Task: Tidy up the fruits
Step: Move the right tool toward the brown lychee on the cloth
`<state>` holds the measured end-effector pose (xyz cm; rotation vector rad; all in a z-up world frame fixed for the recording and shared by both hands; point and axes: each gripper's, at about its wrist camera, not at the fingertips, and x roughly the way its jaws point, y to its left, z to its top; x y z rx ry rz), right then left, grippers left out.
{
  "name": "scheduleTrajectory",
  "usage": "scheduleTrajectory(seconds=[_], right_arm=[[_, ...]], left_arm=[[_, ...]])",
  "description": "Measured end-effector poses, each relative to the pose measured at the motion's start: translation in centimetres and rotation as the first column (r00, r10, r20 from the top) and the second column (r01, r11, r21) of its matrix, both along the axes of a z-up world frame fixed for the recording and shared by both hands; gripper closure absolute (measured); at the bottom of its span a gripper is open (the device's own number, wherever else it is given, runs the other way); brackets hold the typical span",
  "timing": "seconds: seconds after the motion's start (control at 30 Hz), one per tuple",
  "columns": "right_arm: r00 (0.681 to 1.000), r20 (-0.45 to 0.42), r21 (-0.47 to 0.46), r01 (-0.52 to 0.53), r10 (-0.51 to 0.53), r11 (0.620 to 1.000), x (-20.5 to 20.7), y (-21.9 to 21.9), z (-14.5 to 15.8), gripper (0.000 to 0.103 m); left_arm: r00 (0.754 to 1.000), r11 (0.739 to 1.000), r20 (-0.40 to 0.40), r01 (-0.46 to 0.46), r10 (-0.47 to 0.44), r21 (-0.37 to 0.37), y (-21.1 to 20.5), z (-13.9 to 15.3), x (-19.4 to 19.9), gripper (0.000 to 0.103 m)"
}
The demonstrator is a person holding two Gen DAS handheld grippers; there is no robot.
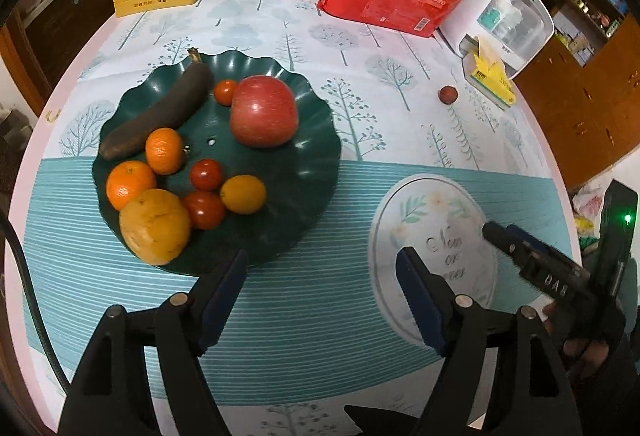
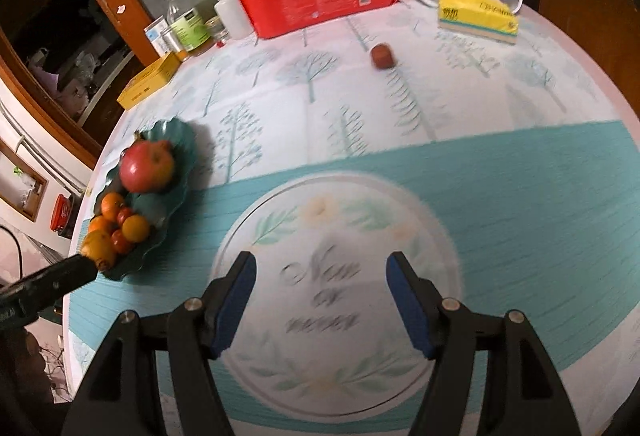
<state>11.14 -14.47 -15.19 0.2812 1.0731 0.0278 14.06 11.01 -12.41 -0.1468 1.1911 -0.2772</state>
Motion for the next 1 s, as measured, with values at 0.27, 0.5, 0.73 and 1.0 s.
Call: scheduleTrajectory(seconds=[0.27,0.5,0.73,1.0], right_arm=[[0.998,0.043,-0.044,-0.037,0.039,0.998,4.4,-4.9,1.3,0.035],[0.994,0.083,-0.05,-0.072,0.076,0.996,9.2,-8.2,1.3,0.035],[0.982,0.133,-0.077,-0.124,0.133,0.989,14.1,-9.5,1.6,0.035],[0.968,0.167,-0.112,-0.172,0.189,0.979,18.8,-9.3,0.9,0.035]], left_arm=[[0.997,0.997,0.0,-0.073,0.073,0.02,-2.0,-0.3,-0.2,0.027],[0.993,0.99,-0.013,-0.114,0.116,0.088,-3.9,-1.2,0.0,0.025],[0.982,0.972,-0.019,-0.182,0.187,0.15,-4.8,-1.7,1.1,0.02],[0.956,0.93,-0.02,-0.28,0.293,0.237,-4.1,-1.6,1.3,0.02]])
